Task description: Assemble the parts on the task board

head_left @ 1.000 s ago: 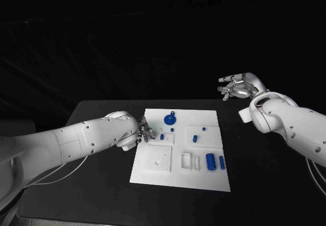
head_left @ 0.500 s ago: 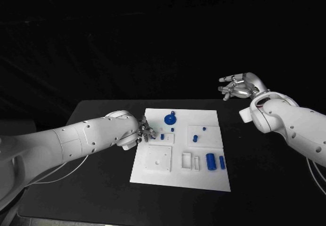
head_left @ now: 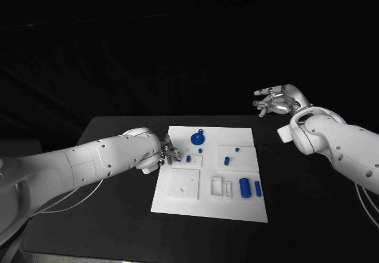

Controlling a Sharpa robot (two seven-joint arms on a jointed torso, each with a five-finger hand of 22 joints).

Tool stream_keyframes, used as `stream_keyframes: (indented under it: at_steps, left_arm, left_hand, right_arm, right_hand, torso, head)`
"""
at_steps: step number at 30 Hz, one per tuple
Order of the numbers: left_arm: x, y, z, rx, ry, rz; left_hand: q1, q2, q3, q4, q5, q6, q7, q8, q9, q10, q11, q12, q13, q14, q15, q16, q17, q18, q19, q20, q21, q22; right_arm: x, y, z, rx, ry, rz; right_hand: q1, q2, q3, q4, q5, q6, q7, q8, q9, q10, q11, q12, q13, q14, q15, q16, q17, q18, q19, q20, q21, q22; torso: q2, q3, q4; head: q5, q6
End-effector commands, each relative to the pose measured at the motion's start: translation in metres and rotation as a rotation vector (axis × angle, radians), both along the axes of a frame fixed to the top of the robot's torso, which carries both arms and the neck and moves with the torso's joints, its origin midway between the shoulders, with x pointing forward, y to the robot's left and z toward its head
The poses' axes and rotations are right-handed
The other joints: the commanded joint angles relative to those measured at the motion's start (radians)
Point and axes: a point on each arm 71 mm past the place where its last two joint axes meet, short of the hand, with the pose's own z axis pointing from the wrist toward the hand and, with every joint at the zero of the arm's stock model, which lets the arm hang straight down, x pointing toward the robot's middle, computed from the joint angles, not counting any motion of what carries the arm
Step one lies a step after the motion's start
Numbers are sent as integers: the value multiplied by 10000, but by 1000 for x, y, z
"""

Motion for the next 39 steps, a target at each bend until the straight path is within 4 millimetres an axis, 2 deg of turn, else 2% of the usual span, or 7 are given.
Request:
stream_keyframes:
  at_steps: [1,20,21,23,28,31,39]
  left_arm:
    - [-3,-3,-6,121,388,-245]
    - [-2,-7,-5,290,480,-518]
    - [-2,-8,-5,294,478,-539]
    - [-2,-9,-5,292,465,-570]
    - [-2,-11,-5,280,448,-637]
    - [-2,-12,-5,300,447,-682]
    - [-2,-13,-5,422,387,-809]
  left_hand:
    - [-7,88,182,-149,-48,1519,-1082,24,-1,378,-184,69,11,19,-44,54,13,51,-17,50,18,168]
    - [24,108,199,-248,-65,1540,-1082,20,7,376,-185,85,109,18,-34,136,106,57,-33,63,33,174]
    - [11,120,152,-196,-181,1564,-1092,25,3,377,-188,101,129,26,-33,165,157,60,-31,67,39,174]
    - [35,216,21,-66,-973,1625,-1117,28,9,376,-196,157,175,36,-34,209,222,52,-30,73,34,166]
    - [170,237,-171,93,-1093,1644,-1122,26,-25,375,-194,146,265,31,-32,237,257,48,-19,77,18,163]
    - [207,328,-339,256,-1782,1700,-1142,22,-2,373,-204,207,329,50,-28,314,374,43,-10,88,10,161]
    - [300,321,-422,277,-1764,1707,-1146,24,3,374,-203,204,365,45,-22,329,407,44,-11,93,3,163]
  right_arm:
    - [0,2,-1,-73,27,140]
    - [0,3,-5,-65,89,160]
    - [0,3,-5,-65,91,159]
    - [0,3,-5,-63,94,160]
    - [0,4,-5,-55,105,179]
    - [0,5,-5,-51,106,190]
    - [0,4,-5,-53,110,186]
  right_hand:
    - [-44,21,15,-30,32,55,16,-10,16,-81,-11,29,-1,35,31,-38,-3,4,-90,-2,54,-9]
    - [-41,15,30,-41,24,45,17,-10,16,-83,-10,27,-2,33,32,-41,-5,4,-96,-2,66,-11]
    - [-60,14,22,-44,26,39,17,-12,15,-79,-10,29,-3,34,33,-40,-5,3,-106,-2,86,-11]
    - [-60,14,22,-44,26,39,17,-12,15,-79,-10,29,-3,34,33,-40,-5,3,-106,-2,86,-11]
    - [-60,14,22,-44,26,39,17,-12,15,-79,-10,29,-3,34,33,-40,-5,3,-106,-2,86,-11]
    - [-54,20,23,-49,30,55,17,-10,16,-84,-11,28,-2,36,31,-38,-4,4,-108,-3,89,-16]
    - [-41,15,27,-66,28,68,16,-8,17,-82,-10,30,-2,34,30,-39,-4,4,-111,-4,95,-18]
  torso:
    - [4,-3,3]
    - [0,-8,15]
    - [0,-8,15]
    - [-1,-7,15]
    - [0,7,9]
    - [-6,14,6]
    - [-5,5,6]
  head:
    - [-20,-4]
    - [-40,-48]
    - [-40,-48]
    - [-37,-43]
    - [-24,-47]
    - [-42,-34]
    - [-48,-18]
